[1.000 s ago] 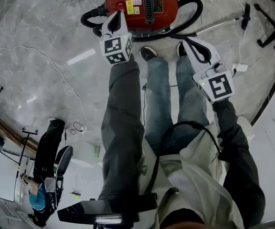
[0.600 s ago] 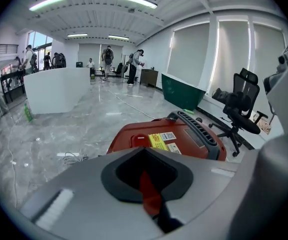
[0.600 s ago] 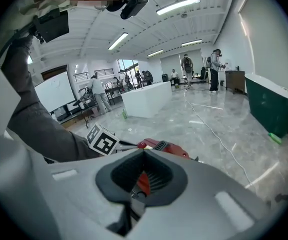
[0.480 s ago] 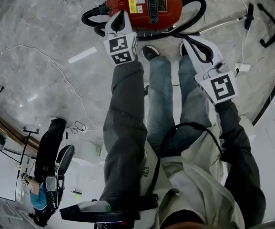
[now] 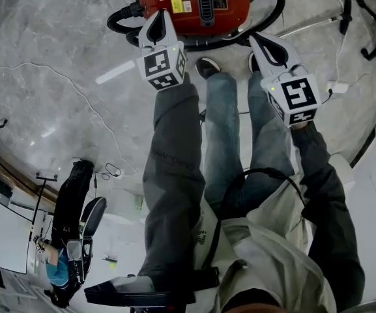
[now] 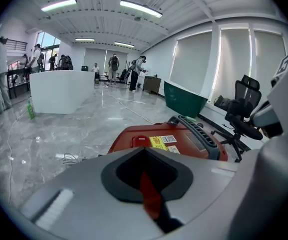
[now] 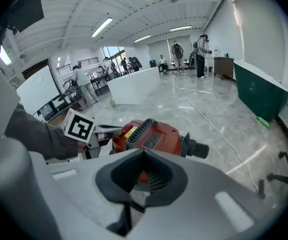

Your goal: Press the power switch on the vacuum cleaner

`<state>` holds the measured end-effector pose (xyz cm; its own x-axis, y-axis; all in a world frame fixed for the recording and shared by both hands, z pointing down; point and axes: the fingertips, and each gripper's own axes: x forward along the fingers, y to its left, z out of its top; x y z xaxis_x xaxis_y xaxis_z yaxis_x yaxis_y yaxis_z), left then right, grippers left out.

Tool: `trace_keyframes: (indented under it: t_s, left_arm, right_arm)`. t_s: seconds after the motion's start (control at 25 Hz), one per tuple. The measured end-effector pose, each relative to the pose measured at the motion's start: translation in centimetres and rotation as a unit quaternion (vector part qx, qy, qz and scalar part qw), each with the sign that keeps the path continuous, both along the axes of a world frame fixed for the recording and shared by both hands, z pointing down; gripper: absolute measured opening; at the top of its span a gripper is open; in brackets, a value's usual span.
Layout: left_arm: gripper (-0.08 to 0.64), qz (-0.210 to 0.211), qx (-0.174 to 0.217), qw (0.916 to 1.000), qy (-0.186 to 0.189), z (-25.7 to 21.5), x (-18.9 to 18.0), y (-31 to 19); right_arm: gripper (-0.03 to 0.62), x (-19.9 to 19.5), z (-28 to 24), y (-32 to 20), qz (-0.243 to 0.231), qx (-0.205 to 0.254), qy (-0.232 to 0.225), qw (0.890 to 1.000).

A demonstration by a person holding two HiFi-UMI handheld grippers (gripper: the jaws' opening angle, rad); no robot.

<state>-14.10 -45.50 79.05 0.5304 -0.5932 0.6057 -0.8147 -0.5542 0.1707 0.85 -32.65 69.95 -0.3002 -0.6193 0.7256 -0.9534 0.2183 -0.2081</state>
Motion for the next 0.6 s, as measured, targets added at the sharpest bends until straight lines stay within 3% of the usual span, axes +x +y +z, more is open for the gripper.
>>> trace_keyframes:
  t_s: [0.24,0.6]
  left_arm:
    - [0.003,0.035,0.033,0.9987,-0.014,-1.4,0.8,-0.8]
    - [0.003,0.047,-0.001,0.9986,-0.025,-0.3,1.5,-2.0]
  right_arm:
    - [0.002,0.0,1.0,-1.0,-0.001,0.005,0.001,1.000]
    - [0.002,-0.6,2.2,-3.4,0.012,0.008,-0.020,1.000]
